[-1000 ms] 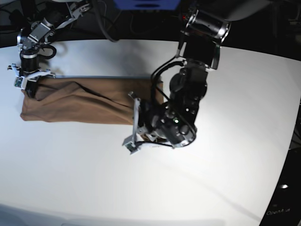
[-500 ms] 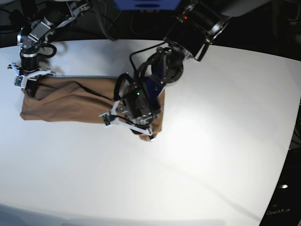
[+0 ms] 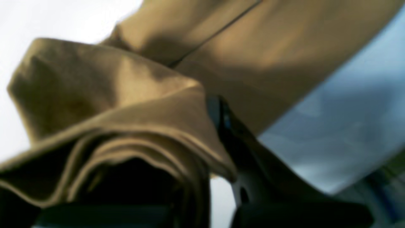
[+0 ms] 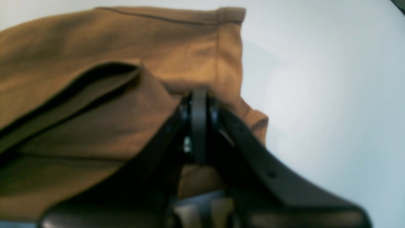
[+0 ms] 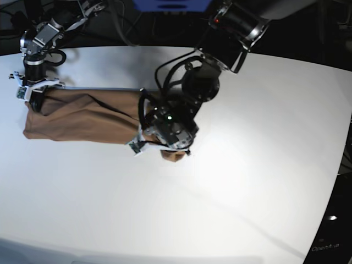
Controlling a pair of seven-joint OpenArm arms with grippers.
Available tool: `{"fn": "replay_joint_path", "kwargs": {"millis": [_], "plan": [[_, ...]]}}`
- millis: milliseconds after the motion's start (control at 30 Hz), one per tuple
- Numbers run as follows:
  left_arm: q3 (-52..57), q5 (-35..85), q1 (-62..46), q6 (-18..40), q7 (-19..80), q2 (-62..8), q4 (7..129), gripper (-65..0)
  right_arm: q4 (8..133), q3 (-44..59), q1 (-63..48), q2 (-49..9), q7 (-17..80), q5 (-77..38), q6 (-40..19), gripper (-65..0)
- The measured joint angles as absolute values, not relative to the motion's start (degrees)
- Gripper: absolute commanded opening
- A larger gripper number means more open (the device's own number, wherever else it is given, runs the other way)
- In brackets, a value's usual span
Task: Fold the T-shirt properly
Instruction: 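Lay the held end over the strip near the right gripper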
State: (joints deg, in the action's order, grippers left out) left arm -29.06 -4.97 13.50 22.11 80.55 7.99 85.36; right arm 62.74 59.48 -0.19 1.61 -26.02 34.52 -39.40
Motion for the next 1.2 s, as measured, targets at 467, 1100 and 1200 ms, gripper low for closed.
{"fn": "replay_joint_path", "kwargs": {"millis": [467,1100,1200], "plan": [[-20.9,26.5,13.6,-7.1,75.0,8.1,85.8,-61.8,62.7,59.5,-0.2,1.6,-26.0,34.5,-39.4,-64.3],[-21.3,31.2,9.6,-8.8,67.0,5.0,85.5,-61.8,62.7,59.5,-0.2,1.6,-26.0,34.5,-39.4,-64.3],[-21.3,31.2,9.6,-8.8,67.7,5.1,85.5,-61.8,62.7,59.5,-0.3,1.6,-26.2,34.5,-39.4,-64.3]]}}
